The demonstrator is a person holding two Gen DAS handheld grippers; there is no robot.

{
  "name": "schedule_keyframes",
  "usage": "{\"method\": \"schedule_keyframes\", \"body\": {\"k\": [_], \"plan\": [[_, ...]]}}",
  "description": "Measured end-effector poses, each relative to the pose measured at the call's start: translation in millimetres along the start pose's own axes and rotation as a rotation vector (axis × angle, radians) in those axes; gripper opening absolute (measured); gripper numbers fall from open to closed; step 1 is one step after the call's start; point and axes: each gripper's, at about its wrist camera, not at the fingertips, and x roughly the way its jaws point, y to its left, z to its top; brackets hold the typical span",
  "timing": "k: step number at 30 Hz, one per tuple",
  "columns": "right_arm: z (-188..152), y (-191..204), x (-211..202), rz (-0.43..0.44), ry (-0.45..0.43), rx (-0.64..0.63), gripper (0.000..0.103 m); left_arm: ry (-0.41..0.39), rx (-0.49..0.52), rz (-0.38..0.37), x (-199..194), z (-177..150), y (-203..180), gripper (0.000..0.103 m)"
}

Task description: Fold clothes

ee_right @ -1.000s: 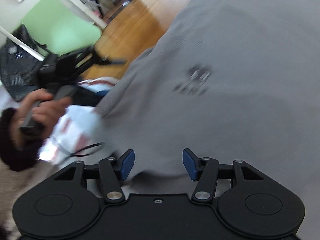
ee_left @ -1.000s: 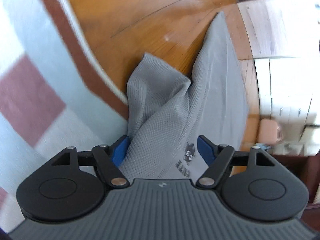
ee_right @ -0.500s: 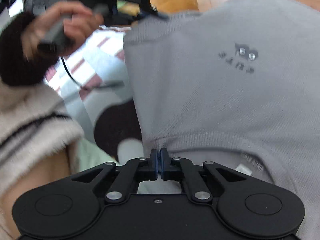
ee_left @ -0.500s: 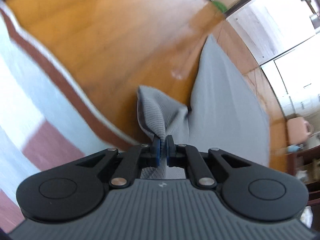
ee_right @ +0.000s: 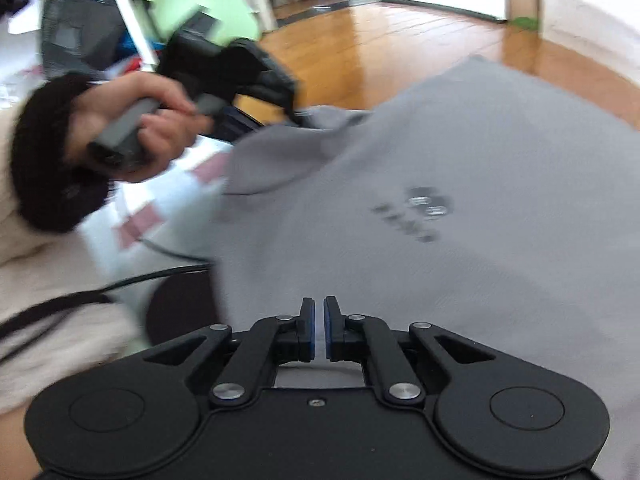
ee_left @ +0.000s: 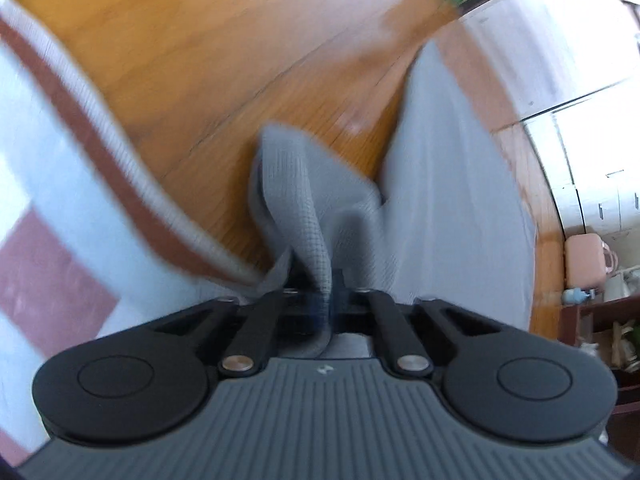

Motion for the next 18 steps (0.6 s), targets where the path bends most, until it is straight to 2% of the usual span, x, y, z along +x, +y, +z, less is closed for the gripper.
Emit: {"method": "schedule_keyframes", "body": {"k": [1,3,5,6,9,12,14,15,16,17,18], "plan": [[1,-5,2,-0.041,0.001,-0.004,0.009,-0.045,0.047,-0.033,-7,-1,-13,0.002],[-3,-15,9,-0.112,0.003,0.004,0.009,-0.07,0.168,-0.144,-19,-8,-45,0.002],[-7,-35,0,-0.16,0.018,0.026,0.009,-0.009,0.266,-0.244,-20,-24,-73,0.002],[-10,-41,-2,-0.18,0.024,0.036,0.012,0.05,0.3,-0.271,-12,-36,-86,0.006],[-18,-58,-9,-0.226,0.046,0.061,0.021,0.266,0.36,-0.243,31,-72,-112,0.013],[-26,-70,-5,-0.257,0.071,0.084,0.021,0.395,0.531,-0.093,50,-100,-135,0.014],[-30,-76,-3,-0.273,0.082,0.115,0.024,0.335,0.649,-0.089,27,-101,-146,0.022],[-32,-79,-1,-0.279,0.088,0.131,0.027,0.287,0.661,-0.123,10,-94,-147,0.037],[-33,-80,-2,-0.276,0.084,0.139,0.03,0.236,0.665,-0.159,-7,-86,-147,0.058],[-35,-81,-3,-0.273,0.08,0.148,0.031,0.18,0.633,-0.194,-25,-75,-139,0.066],[-36,-82,-3,-0.27,0.076,0.156,0.032,0.136,0.582,-0.196,-33,-62,-130,0.076]]}}
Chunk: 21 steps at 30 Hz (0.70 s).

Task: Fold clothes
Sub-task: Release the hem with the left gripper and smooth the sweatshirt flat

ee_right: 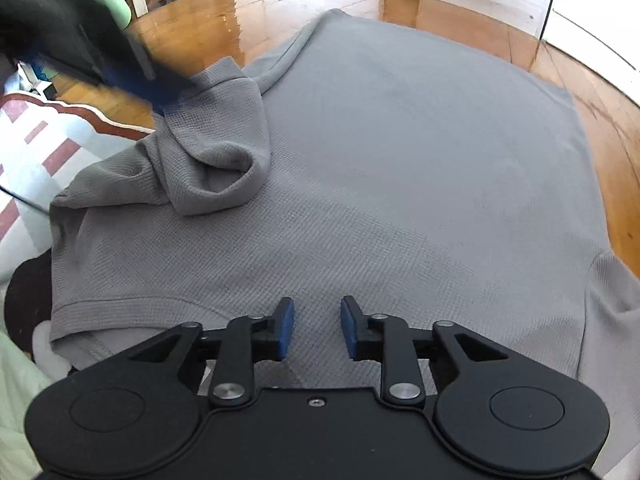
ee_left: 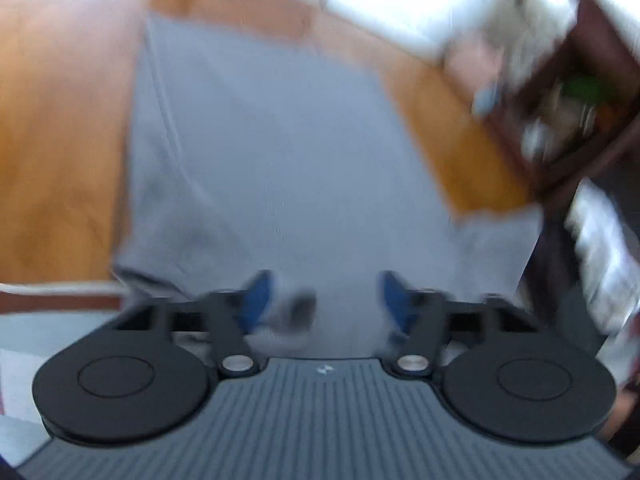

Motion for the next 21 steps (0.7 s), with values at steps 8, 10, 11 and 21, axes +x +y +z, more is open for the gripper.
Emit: {"method": "schedule_keyframes", "body": {"k": [8,10,11,21], "plan": [[-8,2,-9,0.024,-0.002,-0.022,0.037,-0.015,-0.204,0.172,2,21,73,0.075],[-8,2,-9,0.031,-0.003,-0.01,0.038,-0.002,-0.197,0.157,20,21,61,0.077],[-8,1,-9,0.03,-0.005,-0.014,0.038,0.036,-0.191,0.157,30,19,55,0.077],[-15,1,-17,0.028,-0.029,-0.026,0.039,0.001,0.047,0.359,26,36,28,0.005]]}}
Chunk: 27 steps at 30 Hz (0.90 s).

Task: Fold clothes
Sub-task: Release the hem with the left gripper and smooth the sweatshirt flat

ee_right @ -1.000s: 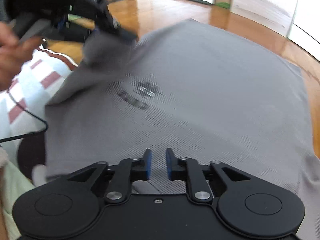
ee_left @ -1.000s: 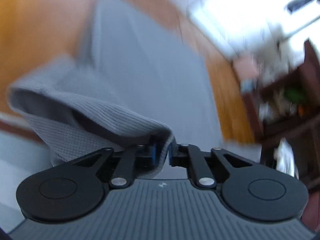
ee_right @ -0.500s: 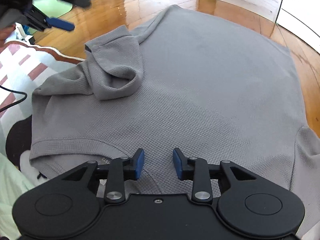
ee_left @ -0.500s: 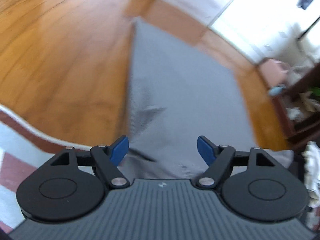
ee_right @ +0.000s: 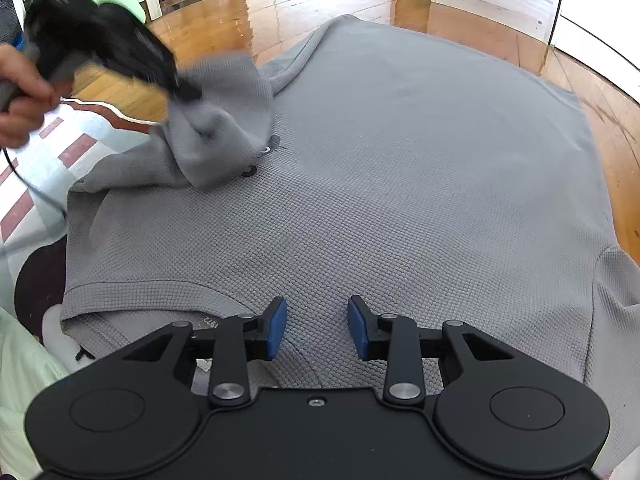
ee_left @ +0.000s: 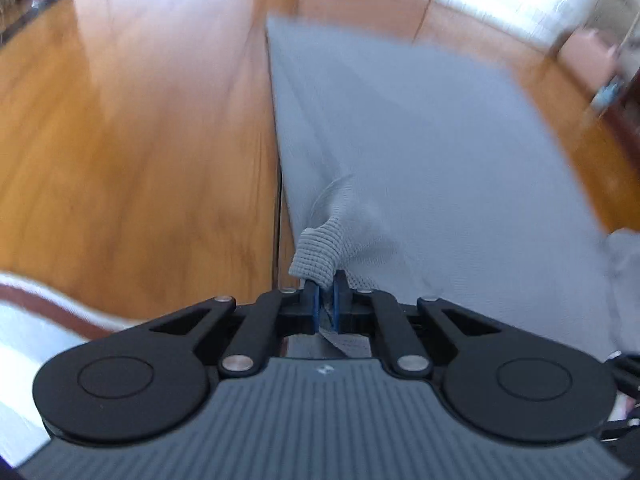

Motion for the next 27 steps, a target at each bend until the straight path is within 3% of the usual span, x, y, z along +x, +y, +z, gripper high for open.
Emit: {"method": "schedule_keyframes", "body": {"k": [2,4,7,9,10,14,15,16,18,20,23,27], "plan": [[-2,0,1,0.004,-0.008,0.001,0.039,-0.082,-0.05,0.036,-25,13,23,0.005],[-4,-1,1,0.009,-0.01,-0.008,0.041,-0.148,-0.101,0.129,-44,26,56,0.005],[-3,-3,1,0.019,0.003,-0.02,0.045,-0.16,-0.218,0.241,-45,36,124,0.006],[-1,-6,1,0.022,0.018,-0.015,0.05,-0.17,-0.388,0.224,-31,37,178,0.006],[-1,-6,2,0.021,0.024,-0.016,0.052,-0.18,-0.465,0.27,-25,34,199,0.006],[-2,-6,2,0.016,0.043,-0.038,0.063,-0.112,-0.602,0.315,-15,21,231,0.009],[-4,-5,2,0.015,0.044,-0.049,0.064,-0.126,-0.601,0.257,-19,15,227,0.018],[-5,-5,1,0.013,0.041,-0.055,0.065,-0.123,-0.582,0.217,-22,12,221,0.035],[-6,-6,0,0.012,0.036,-0.048,0.065,-0.085,-0.497,0.166,-17,18,200,0.049],[-6,-7,-1,0.011,0.031,-0.031,0.065,-0.074,-0.365,0.154,-8,20,168,0.05],[-5,-3,0,0.002,0.029,-0.034,0.066,-0.066,-0.163,0.184,0,22,134,0.065],[-5,-2,0,-0.003,0.032,-0.028,0.066,-0.069,-0.041,0.165,14,22,116,0.087]]}}
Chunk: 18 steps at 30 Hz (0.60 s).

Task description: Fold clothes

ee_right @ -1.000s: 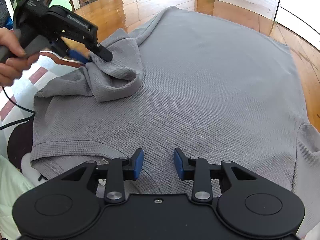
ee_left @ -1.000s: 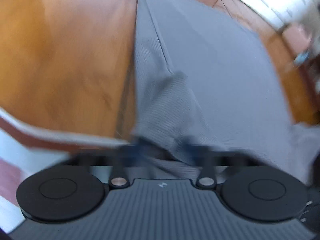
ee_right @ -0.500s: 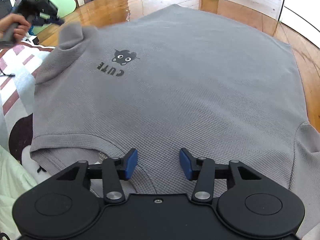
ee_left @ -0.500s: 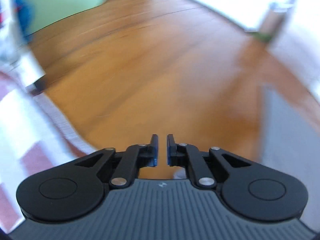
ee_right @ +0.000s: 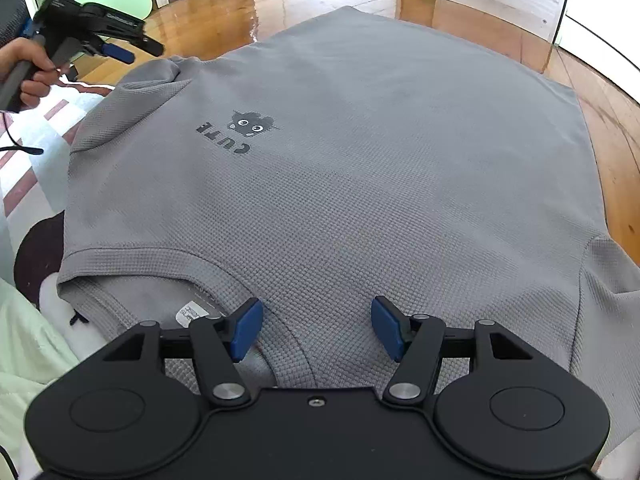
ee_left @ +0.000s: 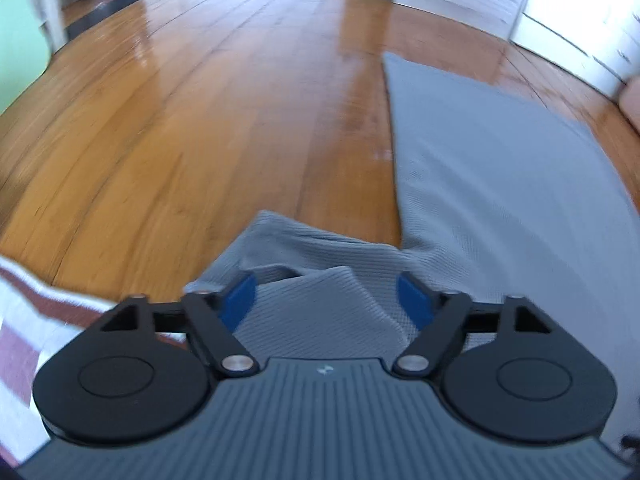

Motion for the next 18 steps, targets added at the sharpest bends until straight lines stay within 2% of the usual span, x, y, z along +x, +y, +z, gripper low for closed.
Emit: {"method": "schedule_keyframes", "body": {"k": [2,3,4,5,6,8,10,11,13,17,18], "plan": [[-3,2,-1,-0.018,-0.007,0.023,0.066,-0.005,0.035,0.0,16,2,-7,0.085],[-4,3,-2,-0.027,-0.01,0.034,0.066,0.003,0.038,-0.002,22,0,-8,0.051],[-6,7,-2,-0.031,-0.007,0.034,0.066,0.032,0.033,0.009,28,-4,-6,0.007],[-7,10,-3,-0.031,-0.004,0.029,0.066,0.054,0.026,0.024,32,-6,-3,0.002],[-9,11,-4,-0.031,0.0,0.026,0.066,0.036,0.009,0.058,25,-7,3,0.003],[-11,13,-5,-0.035,-0.001,0.028,0.066,-0.067,-0.053,0.094,-3,-6,22,0.003],[-14,12,-6,-0.04,-0.008,0.045,0.065,-0.112,-0.201,0.09,-25,-7,55,0.003],[-14,11,-5,-0.039,-0.007,0.055,0.065,-0.113,-0.281,0.062,-28,-12,71,0.003],[-15,10,-5,-0.044,-0.004,0.054,0.065,-0.093,-0.399,0.04,-29,-25,96,0.004],[-12,10,-3,-0.048,0.009,0.045,0.065,0.063,-0.466,0.106,-5,-52,109,0.011],[-12,10,-3,-0.05,0.015,0.045,0.065,0.075,-0.483,0.109,-4,-57,112,0.012]]}}
